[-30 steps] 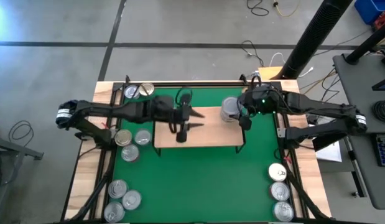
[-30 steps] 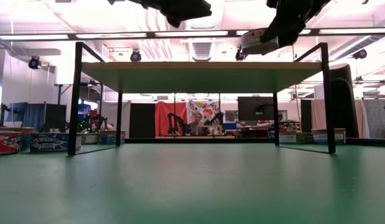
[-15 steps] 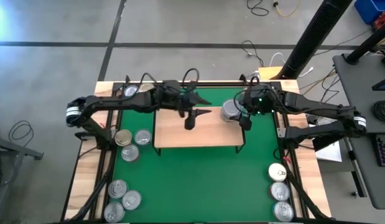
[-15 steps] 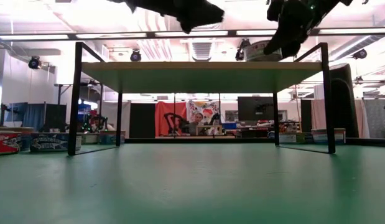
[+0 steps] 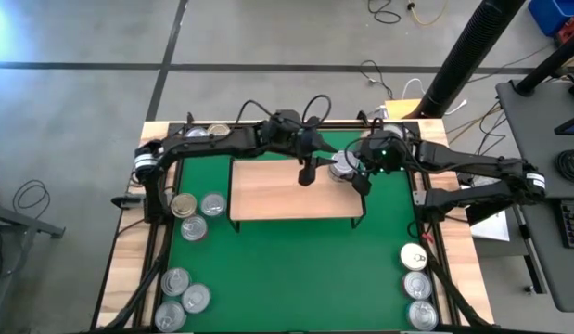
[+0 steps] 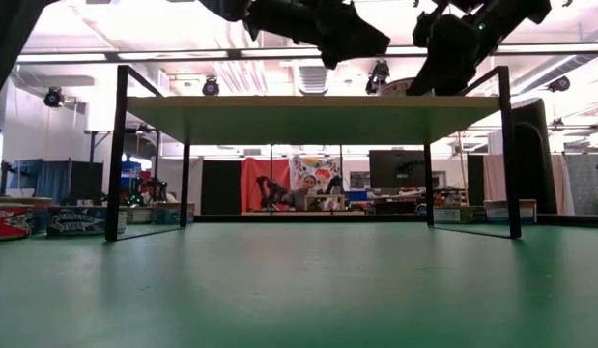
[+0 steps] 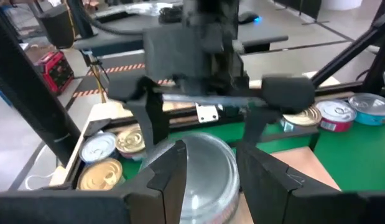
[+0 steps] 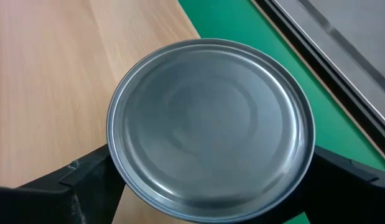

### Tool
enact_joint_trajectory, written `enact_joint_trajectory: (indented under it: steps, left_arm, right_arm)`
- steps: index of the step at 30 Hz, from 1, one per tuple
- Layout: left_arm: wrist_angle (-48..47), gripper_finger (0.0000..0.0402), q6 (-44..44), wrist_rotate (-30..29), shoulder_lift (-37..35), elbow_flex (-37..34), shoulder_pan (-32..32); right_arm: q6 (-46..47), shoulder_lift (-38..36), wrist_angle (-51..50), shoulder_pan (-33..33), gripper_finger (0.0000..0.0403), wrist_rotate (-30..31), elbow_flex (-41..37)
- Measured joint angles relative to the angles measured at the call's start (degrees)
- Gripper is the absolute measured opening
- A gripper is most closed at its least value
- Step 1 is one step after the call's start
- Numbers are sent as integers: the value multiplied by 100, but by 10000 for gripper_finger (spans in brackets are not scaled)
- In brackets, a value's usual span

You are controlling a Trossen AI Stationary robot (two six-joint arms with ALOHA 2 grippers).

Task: Stack canned seafood by type on shelf
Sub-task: Stack the green tuna can on top of the green tuna can on the shelf

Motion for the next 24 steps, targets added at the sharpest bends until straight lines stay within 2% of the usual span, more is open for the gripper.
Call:
enact_joint_trajectory:
  steps: [8, 13, 15, 24]
  left_arm:
    - [92, 126, 141, 34, 0, -51, 17]
    - [931, 126, -85, 219, 65, -36, 8]
    - [1061, 126, -161, 376, 152, -34, 0]
    - [1275, 126, -453, 321, 645, -29, 74]
  right_arm:
    - [21, 44, 97, 0, 395, 14, -7]
    - [-76, 82, 146, 0, 398, 12, -9]
    - [-90, 87, 178, 0, 398, 8, -9]
    - [-161, 89, 199, 1, 400, 5, -13]
